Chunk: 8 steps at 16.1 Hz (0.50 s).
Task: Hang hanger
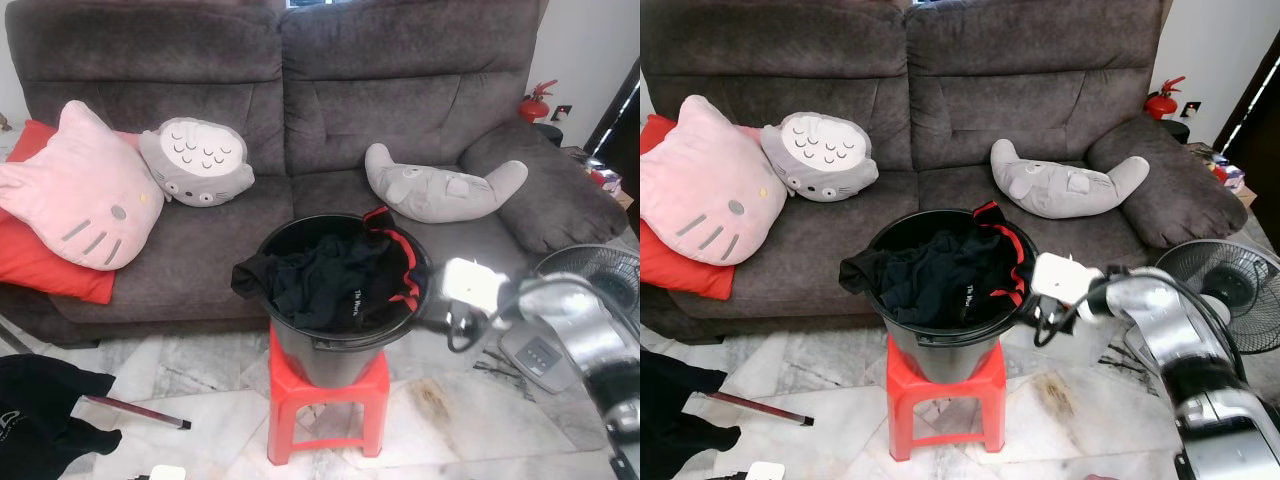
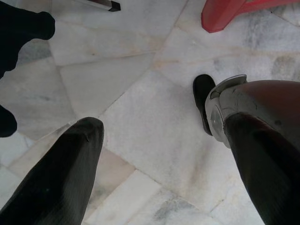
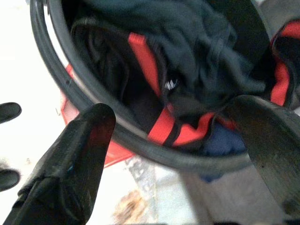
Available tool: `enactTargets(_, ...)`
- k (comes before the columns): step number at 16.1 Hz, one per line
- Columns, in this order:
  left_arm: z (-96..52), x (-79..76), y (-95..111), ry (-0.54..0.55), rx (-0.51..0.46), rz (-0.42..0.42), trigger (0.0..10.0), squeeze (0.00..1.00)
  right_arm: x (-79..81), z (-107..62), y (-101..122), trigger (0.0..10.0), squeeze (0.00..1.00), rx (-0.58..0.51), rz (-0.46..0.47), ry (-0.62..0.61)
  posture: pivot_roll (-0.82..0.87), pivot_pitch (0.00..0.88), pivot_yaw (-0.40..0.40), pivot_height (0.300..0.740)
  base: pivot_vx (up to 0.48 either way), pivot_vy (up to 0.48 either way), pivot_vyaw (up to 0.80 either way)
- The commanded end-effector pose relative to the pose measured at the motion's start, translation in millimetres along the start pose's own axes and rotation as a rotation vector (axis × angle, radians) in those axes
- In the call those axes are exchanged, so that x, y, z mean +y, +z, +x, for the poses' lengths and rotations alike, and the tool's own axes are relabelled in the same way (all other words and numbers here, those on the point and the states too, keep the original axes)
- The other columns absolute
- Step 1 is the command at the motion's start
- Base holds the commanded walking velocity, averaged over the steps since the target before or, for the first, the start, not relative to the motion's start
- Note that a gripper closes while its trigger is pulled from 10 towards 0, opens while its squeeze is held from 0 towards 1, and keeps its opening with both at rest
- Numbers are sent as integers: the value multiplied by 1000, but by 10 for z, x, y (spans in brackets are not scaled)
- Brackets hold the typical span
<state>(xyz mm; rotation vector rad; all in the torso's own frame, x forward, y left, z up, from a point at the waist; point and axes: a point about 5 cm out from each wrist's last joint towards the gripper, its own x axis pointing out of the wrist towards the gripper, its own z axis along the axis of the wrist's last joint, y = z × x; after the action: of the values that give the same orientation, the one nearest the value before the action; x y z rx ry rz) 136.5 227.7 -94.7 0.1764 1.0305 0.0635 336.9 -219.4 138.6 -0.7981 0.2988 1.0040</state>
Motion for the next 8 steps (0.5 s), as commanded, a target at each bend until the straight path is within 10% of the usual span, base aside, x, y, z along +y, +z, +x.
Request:
enactTargets(1,-7,11,-34,-4,13,17,10000,0,1,44,0,10000,0,12,-13,7,-107,13,16,740,0,0,0)
enactTargets(8,-7,-12,-38,-8,12,22,10000,0,19,188,4,10000,0,7,19,21,-98,16,17,740,0,0,0)
